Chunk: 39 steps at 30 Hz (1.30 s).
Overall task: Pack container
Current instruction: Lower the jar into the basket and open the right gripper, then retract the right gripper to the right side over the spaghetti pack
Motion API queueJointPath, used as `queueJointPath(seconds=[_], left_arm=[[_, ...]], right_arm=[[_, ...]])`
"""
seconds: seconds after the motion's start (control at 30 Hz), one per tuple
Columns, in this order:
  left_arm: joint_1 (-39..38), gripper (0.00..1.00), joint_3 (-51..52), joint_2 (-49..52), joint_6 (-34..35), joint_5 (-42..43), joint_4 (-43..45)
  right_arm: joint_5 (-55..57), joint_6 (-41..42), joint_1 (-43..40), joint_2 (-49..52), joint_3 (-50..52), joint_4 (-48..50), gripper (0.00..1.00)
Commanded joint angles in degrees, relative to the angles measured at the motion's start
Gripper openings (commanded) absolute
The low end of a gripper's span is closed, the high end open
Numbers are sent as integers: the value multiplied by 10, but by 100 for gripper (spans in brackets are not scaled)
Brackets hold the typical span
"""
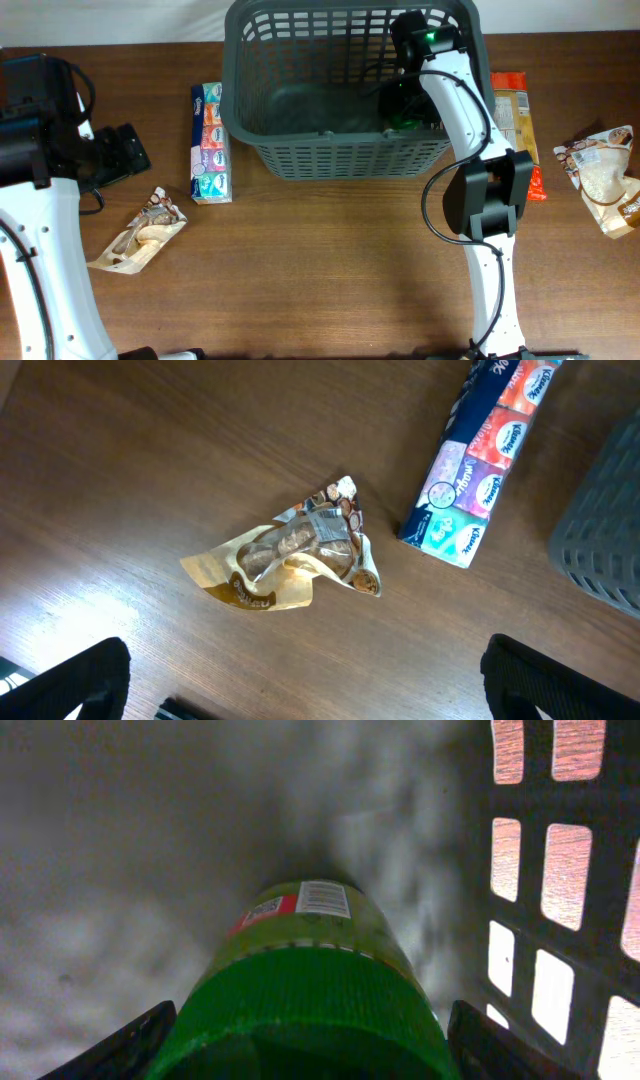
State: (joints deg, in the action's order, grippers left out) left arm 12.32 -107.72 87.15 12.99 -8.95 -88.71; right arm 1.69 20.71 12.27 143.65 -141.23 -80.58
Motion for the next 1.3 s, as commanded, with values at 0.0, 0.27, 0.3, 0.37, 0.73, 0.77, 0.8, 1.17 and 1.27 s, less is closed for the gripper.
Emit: queueJointPath(seconds=[0.0,0.27,0.3,0.37,0.73,0.77,0.8,1.17,1.27], left_arm=[[2,99,1,-5,-7,1,0],[2,100,1,-5,-7,1,-1],[2,100,1,-5,-7,1,-1],[2,99,1,-5,-7,2,-1],[2,100,1,-5,-7,2,-10],[2,100,1,-5,-7,2,-10],[2,100,1,-5,-7,2,-10],[2,100,1,-5,-7,2,-9],[2,100,1,-5,-7,2,-9]], right_arm=[[3,-12,2,1,-18,-4,78],[3,-19,1,-1,-117,-42,78],[3,-24,1,-2,-141,-49,78],[5,-25,1,-6,-196,-62,78],[30,-33,-37,-75,-387,-89,95],[35,-33,-45,-85,-387,-90,96],[38,-33,-54,-95,-387,-92,97],[146,-17,-210,-195,-387,-168,99],[143,-5,-259,-207,-387,-168,99]])
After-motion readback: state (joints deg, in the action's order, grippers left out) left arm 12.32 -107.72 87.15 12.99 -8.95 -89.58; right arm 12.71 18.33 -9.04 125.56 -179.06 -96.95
